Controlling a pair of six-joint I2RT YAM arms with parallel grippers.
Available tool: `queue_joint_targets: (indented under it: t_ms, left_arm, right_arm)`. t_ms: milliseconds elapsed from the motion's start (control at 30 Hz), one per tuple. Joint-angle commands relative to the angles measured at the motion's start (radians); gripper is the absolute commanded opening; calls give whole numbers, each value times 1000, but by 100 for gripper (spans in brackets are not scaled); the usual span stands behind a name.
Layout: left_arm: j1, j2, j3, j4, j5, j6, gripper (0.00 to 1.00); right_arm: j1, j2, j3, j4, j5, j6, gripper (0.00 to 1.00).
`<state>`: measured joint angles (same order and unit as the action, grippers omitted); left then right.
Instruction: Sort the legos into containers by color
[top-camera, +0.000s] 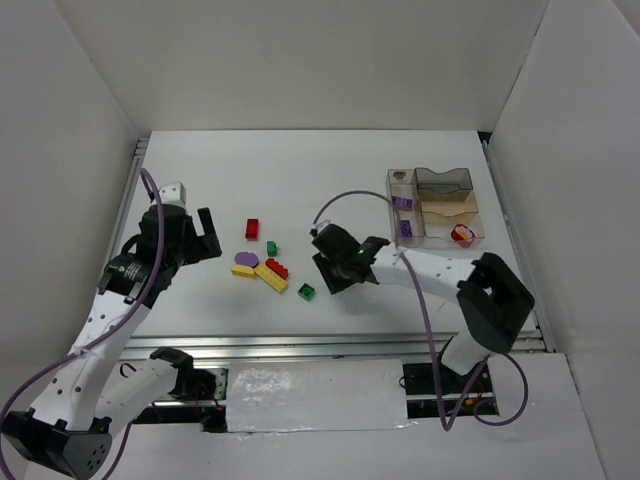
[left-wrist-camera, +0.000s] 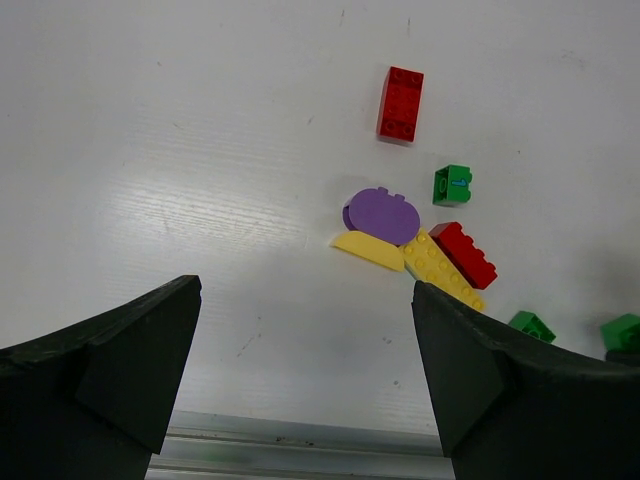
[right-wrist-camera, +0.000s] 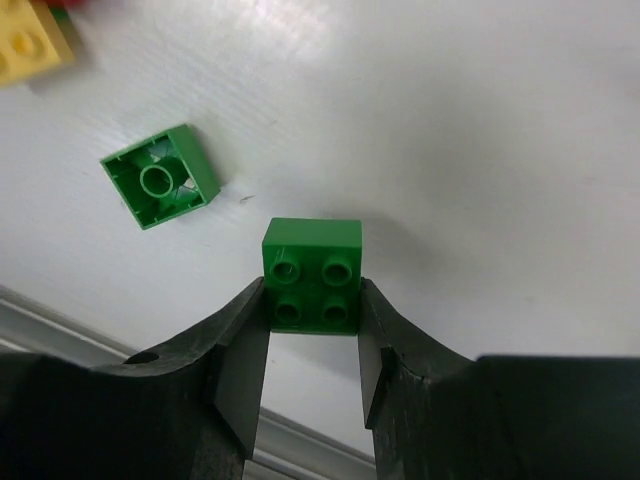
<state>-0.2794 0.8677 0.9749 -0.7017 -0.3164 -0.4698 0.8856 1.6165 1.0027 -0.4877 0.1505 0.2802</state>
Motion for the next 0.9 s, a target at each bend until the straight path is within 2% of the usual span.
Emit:
queue_joint_targets:
  t_ms: [0,167,233,367,467,667,767,867]
  left_arm:
    - [5,-21,-5,41,17,20,100]
    - [6,-29,-7,42,28,19,100]
    - [8,-32,-8,42,27,19,100]
    - [9,-26,-5,33,1,13,100]
    - [11,-19,-4,27,-7,8,100]
    - [20,-13,-4,30,5,11,100]
    - [23,-9,-4,33,16,14,100]
    - [26,1,-2,34,33,17,99]
  right_arm:
    - [-97,-174,63,-37,58,43,0]
    - [-397,-201,180,-80,6,60,0]
    - [-476,-161,238,-100,40,63,0]
    - [-725,-28,440,-166,58,100,0]
    - [-836,72,534,-184,52,151,0]
    - [-941,219,608,-192,80,165,1]
    - [-968,244,581,-152,77,162,4]
    - [-987,273,579,-137,73,160,13]
